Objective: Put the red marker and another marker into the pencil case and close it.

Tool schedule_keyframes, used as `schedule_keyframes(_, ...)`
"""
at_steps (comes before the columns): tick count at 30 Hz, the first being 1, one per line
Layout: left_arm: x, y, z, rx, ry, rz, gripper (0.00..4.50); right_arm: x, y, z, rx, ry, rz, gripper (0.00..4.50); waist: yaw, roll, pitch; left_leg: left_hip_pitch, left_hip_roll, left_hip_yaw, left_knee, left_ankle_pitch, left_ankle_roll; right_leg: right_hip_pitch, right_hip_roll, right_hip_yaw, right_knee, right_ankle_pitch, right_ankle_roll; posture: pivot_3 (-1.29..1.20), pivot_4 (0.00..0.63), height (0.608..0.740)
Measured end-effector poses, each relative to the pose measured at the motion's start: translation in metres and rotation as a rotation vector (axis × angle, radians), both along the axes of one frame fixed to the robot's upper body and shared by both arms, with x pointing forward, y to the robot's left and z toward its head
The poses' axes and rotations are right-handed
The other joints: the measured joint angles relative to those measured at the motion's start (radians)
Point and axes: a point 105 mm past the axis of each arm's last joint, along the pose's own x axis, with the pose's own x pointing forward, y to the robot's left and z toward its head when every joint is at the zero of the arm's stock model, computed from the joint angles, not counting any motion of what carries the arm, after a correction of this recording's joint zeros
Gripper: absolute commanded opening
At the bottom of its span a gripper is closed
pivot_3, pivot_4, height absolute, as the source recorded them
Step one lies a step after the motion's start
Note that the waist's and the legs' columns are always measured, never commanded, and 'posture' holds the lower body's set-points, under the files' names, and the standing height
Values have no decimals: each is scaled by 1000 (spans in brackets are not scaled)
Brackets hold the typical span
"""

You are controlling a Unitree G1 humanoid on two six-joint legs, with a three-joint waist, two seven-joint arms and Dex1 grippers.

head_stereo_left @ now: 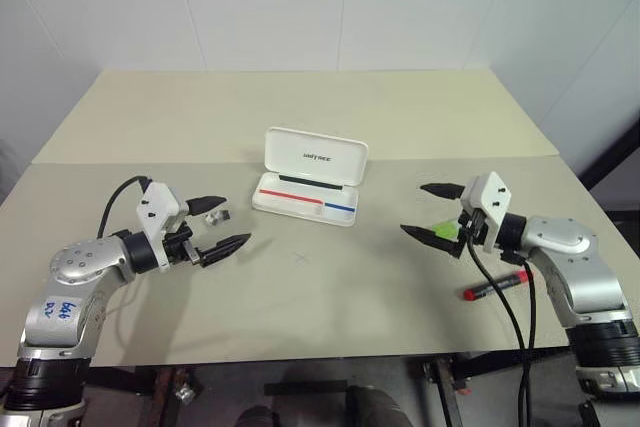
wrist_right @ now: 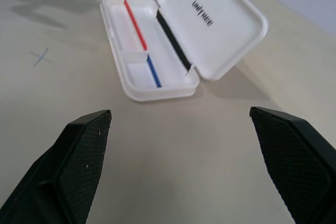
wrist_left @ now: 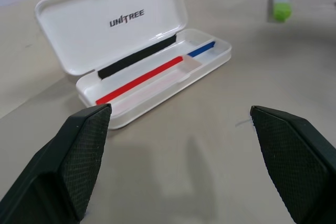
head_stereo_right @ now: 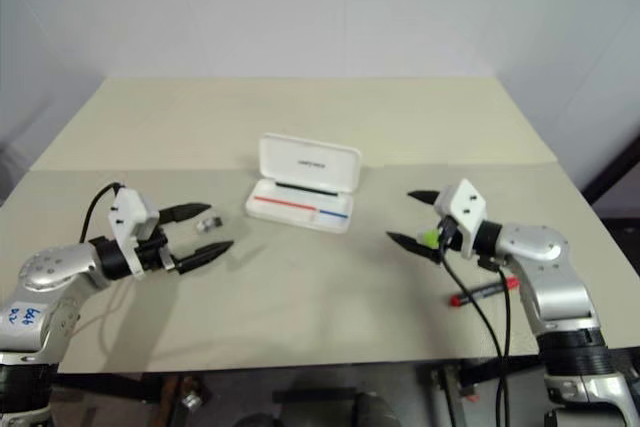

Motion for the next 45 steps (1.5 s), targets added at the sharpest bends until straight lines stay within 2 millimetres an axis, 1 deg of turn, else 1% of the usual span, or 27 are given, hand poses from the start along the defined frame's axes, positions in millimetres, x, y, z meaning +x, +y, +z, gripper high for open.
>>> schedule_keyframes(3, 4, 2, 0, -1, -1, 5, 4500, 5, 3, 1, 20, -5, 1, 4474, 0, 0, 0, 0, 0, 0, 0, 0, 0, 0, 0, 0, 0, 0, 0, 0, 150, 740)
schedule_keyframes(8, 5, -3, 2, 7, -12, -25, 4500, 6, 7, -2, 23, 2, 14, 4474, 0, 0, 0, 0, 0, 0, 0, 0, 0, 0, 0, 0, -1, 0, 0, 0, 150, 740)
schedule_keyframes(12, 6, -1, -5, 5, 17, -28, 4500, 5, 16, -6, 11, 51, 64, 4474, 0, 0, 0, 0, 0, 0, 1, 0, 0, 0, 0, 0, 0, 0, 0, 0, 150, 740)
schedule_keyframes(14, 8, -1, -5, 7, 15, -34, 4500, 8, 23, 3, 0, 49, 93, 4474, -4, 1, 1, 0, 0, 2, 1, 0, 0, -1, 0, 2, 2, 0, 1, 0, 150, 740)
schedule_keyframes(17, 11, 3, 0, 23, -3, -25, 4500, 15, 44, 24, -22, 1, 154, 4474, -8, 1, 1, 1, 0, 3, 2, 0, 0, -2, 1, 3, 5, 0, 0, 0, 150, 740)
schedule_keyframes(19, 12, 5, 1, 28, -14, -20, 4500, 17, 58, 26, -30, -3, 184, 4474, -8, 1, 1, 1, 1, 3, 2, 0, 0, -2, 1, 3, 6, 0, -1, 0, 150, 740)
schedule_keyframes(22, 14, 10, -2, 26, -7, 1, 4500, 19, 74, 15, -36, 37, 213, 3904, -7, 1, 1, 0, 1, 3, 2, 0, 0, -3, 1, 3, 6, 0, -1, 0, 150, 740)
schedule_keyframes(24, 14, 11, -1, 25, -10, 6, 4500, 19, 85, 10, -56, 58, 243, 3252, -7, 1, 1, -1, 1, 4, 2, 0, 0, -3, 1, 4, 7, 0, 0, 0, 150, 740)
schedule_keyframes(27, 15, 12, -1, 25, -14, 19, 4500, 18, 101, 8, -109, 67, 308, 2203, -7, 1, 1, -1, 1, 4, 2, 0, 0, -3, 1, 4, 7, 0, 0, 0, 150, 740)
schedule_keyframes(30, 15, 14, -3, 22, -14, 37, 4500, 22, 108, 3, -152, 88, 321, 1111, -6, 1, 1, -1, 1, 4, 1, 0, 0, -3, 1, 4, 7, 0, 0, 0, 150, 740)
schedule_keyframes(34, 13, 17, -6, 15, -9, 64, 4500, 33, 117, -5, -206, 120, 313, 1111, -8, 1, 1, -1, 1, 4, 2, 0, 0, -3, 1, 4, 7, 0, 0, 0, 150, 740)
schedule_keyframes(37, 12, 14, -3, 18, -25, 64, 4500, 36, 121, -8, -246, 118, 327, 1111, -11, 1, 1, -1, 1, 4, 1, 0, 0, -3, 1, 4, 7, 0, 0, 0, 150, 740)
schedule_keyframes(39, 12, 14, -2, 19, -32, 71, 4500, 40, 123, -14, -277, 126, 334, 1111, -17, 1, 1, -1, 1, 5, 1, 0, 0, -3, 1, 4, 7, 0, 0, 0, 150, 740)
schedule_keyframes(42, 10, 14, -4, 18, -31, 77, 4500, 44, 124, -30, -329, 154, 336, 1111, -27, 1, 1, -1, 1, 4, 1, 0, 0, -3, 1, 4, 8, 0, 0, 0, 150, 740)
schedule_keyframes(45, 8, 13, -4, 18, -32, 81, 4500, 50, 124, -37, -354, 172, 323, 1111, -31, 2, 1, -1, 1, 5, 1, 0, 0, -3, 1, 4, 8, 0, 0, 0, 150, 740)
